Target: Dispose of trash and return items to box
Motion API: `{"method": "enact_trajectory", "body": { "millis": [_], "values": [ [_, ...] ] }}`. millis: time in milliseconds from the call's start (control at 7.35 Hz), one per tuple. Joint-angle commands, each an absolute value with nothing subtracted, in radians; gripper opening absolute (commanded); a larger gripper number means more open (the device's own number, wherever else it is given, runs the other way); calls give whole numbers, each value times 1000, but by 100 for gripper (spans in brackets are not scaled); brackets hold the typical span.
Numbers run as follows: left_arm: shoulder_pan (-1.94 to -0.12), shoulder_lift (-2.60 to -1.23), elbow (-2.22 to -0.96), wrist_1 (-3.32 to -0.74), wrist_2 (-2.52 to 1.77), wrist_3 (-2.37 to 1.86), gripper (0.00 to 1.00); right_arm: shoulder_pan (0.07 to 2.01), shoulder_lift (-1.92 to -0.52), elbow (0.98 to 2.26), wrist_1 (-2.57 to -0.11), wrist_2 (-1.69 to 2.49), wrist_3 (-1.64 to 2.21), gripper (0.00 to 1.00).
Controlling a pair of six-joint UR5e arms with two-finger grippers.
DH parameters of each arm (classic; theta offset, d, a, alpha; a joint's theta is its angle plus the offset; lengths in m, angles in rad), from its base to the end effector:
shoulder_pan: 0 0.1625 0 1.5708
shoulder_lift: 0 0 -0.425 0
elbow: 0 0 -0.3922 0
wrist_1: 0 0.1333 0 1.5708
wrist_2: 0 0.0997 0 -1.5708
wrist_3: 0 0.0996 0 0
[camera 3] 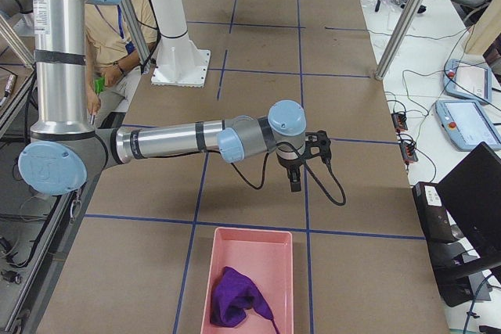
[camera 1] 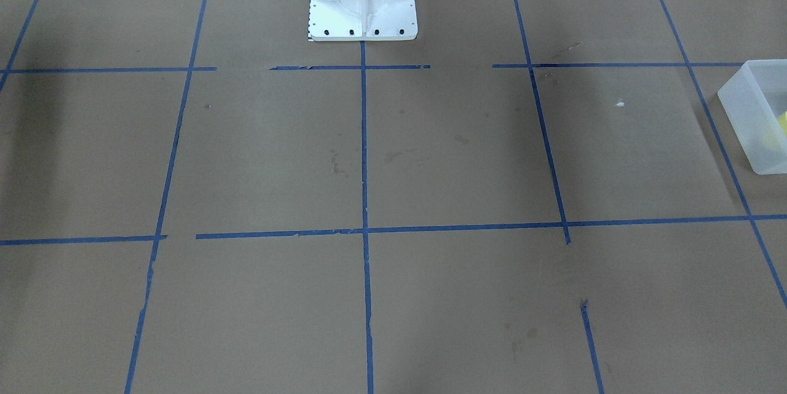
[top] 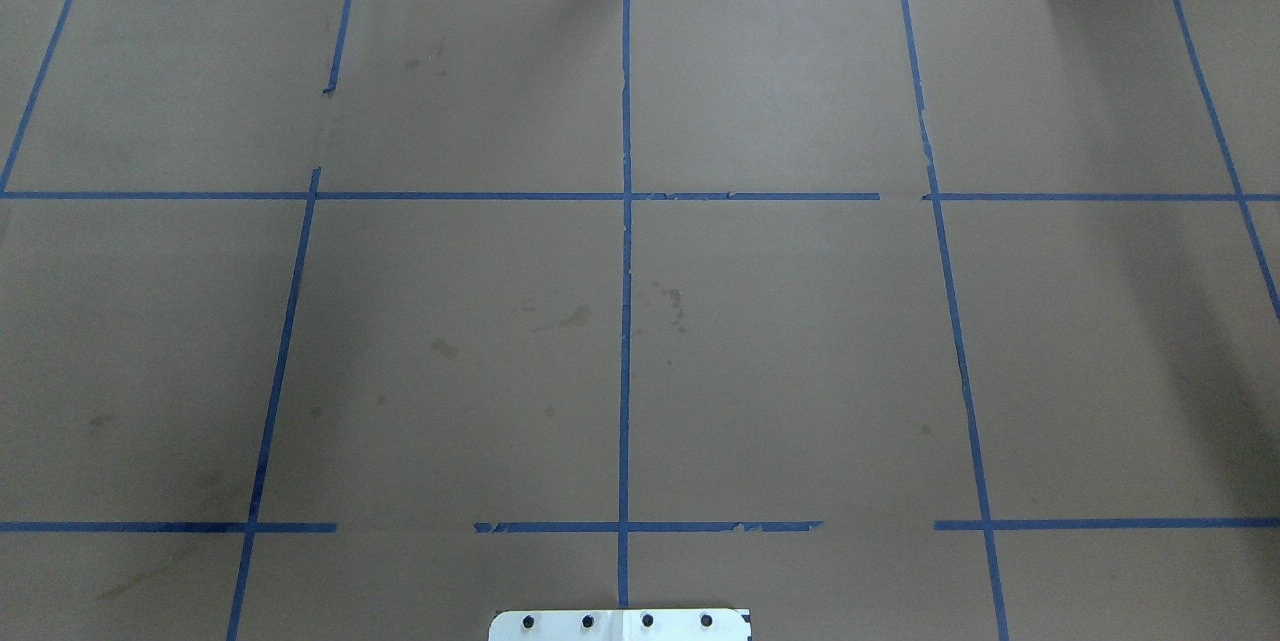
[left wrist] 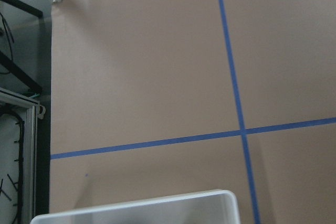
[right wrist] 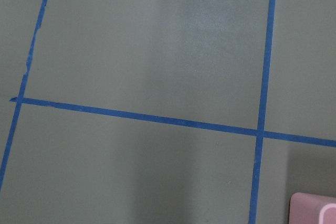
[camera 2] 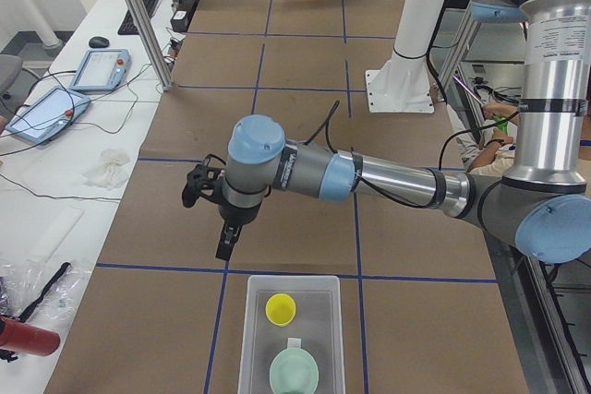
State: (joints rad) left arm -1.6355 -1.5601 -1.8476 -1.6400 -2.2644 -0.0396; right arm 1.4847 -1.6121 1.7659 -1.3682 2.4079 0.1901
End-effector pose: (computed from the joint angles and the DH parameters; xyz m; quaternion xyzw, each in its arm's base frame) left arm -0.1014 -0.4877 0.5239 0.1611 0.3331 0.0083 0.9290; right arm 0.0173 -0.4900 0.5548 0.1053 -0.4185 -0.0252 0.9017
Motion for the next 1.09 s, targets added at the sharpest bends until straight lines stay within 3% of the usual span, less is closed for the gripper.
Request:
{"method": "enact_trajectory", "body": {
  "millis": [0, 408, 953],
  "values": [
    [-1455, -1563, -1956, -1637, -2266, -266, 96, 1459, -1606, 1763, -1368, 2402, 195, 100],
    [-1255, -1552, -1956, -1651, -2290, -314, 100, 1439, -1601, 1741, -1368, 2402, 196, 100],
    [-1269, -1499, -1945, -1712, -2378, -307, 100, 1413, -1548, 1740, -1486, 2361, 198, 100]
  ]
}}
